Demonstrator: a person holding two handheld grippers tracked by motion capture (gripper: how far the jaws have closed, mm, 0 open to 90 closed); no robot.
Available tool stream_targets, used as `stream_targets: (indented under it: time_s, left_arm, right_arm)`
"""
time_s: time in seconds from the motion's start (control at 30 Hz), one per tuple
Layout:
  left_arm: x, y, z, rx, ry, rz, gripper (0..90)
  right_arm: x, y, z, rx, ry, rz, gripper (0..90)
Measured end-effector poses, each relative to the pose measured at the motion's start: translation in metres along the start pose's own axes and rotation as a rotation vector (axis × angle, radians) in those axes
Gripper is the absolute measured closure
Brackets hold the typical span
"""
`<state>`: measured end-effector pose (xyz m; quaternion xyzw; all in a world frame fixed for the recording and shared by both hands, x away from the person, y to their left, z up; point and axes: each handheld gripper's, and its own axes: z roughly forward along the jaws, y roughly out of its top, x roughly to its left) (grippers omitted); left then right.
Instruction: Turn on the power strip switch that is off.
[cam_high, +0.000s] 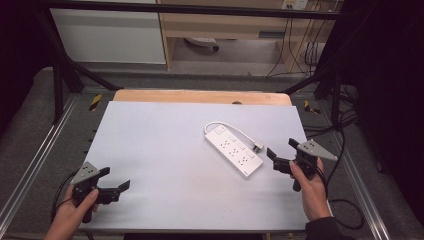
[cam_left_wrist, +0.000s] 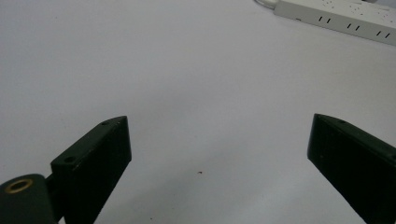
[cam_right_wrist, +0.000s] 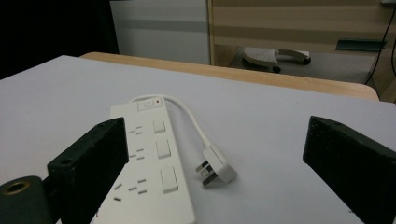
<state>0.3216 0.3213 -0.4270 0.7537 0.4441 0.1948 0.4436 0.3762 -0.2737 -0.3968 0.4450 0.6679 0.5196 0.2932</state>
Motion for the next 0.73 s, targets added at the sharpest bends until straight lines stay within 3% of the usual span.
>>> stream_targets:
  time_s: [0.2,0.4,0.57,0.6,0.63,0.67,0.7,0.73]
  left_arm:
    - [0.0,0.0,0.0,0.0,0.001,0.001,6.3]
    - [0.0,0.0,0.0,0.001,0.0,0.002,6.3]
    - [-0.001,0.0,0.0,-0.001,-0.002,0.002,6.3]
    - [-0.001,0.0,0.0,0.0,-0.002,0.003,6.3]
    - [-0.001,0.0,0.0,-0.001,-0.003,0.003,6.3]
    - [-0.001,0.0,0.0,-0.002,-0.003,0.003,6.3]
    - [-0.001,0.001,0.001,-0.001,-0.004,0.005,6.3]
    - [-0.001,0.001,0.001,-0.001,-0.004,0.005,6.3]
  right_arm:
    - [-0.003,-0.021,-0.007,-0.006,0.003,-0.026,6.2]
    - [-0.003,-0.038,-0.011,0.023,0.015,-0.042,5.5]
    - [0.001,-0.058,-0.009,0.133,0.017,-0.037,4.9]
    - [0.001,-0.058,-0.009,0.133,0.017,-0.037,4.9]
    - [0.001,-0.062,-0.008,0.172,0.016,-0.017,4.5]
    - [0.001,-0.062,-0.008,0.172,0.016,-0.017,4.5]
    - [-0.003,-0.063,-0.004,0.212,-0.024,0.005,4.7]
    - [-0.003,-0.063,-0.004,0.212,-0.024,0.005,4.7]
